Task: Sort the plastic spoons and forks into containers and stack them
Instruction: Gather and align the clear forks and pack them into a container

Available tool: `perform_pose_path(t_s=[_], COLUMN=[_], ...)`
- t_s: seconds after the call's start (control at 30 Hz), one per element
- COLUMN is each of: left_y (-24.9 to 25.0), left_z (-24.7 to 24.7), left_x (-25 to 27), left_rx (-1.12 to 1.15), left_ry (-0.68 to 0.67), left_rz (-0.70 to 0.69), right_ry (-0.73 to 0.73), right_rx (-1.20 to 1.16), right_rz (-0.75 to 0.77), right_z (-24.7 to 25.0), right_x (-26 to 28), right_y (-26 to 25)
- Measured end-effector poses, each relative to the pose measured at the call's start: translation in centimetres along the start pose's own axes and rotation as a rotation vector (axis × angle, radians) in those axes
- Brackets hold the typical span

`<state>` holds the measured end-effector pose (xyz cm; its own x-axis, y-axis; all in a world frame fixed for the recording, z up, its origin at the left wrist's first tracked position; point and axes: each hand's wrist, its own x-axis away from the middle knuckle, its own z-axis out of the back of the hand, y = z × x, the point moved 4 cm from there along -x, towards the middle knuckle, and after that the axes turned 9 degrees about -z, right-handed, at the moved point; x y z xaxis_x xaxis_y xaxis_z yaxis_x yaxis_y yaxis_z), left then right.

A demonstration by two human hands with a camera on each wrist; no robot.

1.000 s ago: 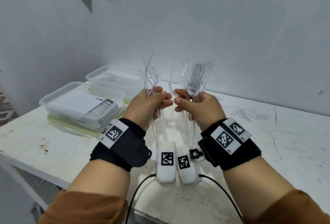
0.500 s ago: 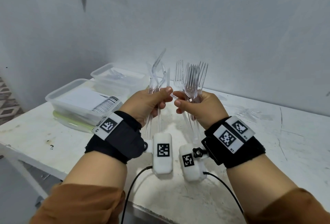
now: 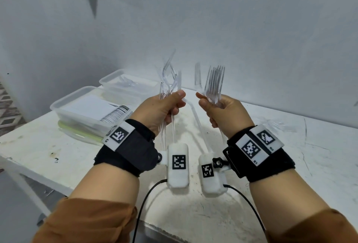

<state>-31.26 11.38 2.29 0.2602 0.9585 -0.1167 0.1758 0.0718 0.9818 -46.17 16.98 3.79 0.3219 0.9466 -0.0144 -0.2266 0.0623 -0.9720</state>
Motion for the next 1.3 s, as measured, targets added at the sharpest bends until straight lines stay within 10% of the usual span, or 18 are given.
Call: perform_pose_path(t_s=[1.07, 1.3], left_y=[-0.3, 0.2], left_z=[-0.3, 0.1], left_x=[-0.2, -0.6], left_rx=[0.061, 0.108], left_ry=[-0.025, 0.015], left_rz=[-0.063, -0.066], right_ry=[-0.142, 0.04], right_rx=[0.092, 0.047], right_rz=[-0.016, -0.034], right_z=[-1.4, 0.1], right_x=[0.5, -0.2], right_y=[0.0, -0.2])
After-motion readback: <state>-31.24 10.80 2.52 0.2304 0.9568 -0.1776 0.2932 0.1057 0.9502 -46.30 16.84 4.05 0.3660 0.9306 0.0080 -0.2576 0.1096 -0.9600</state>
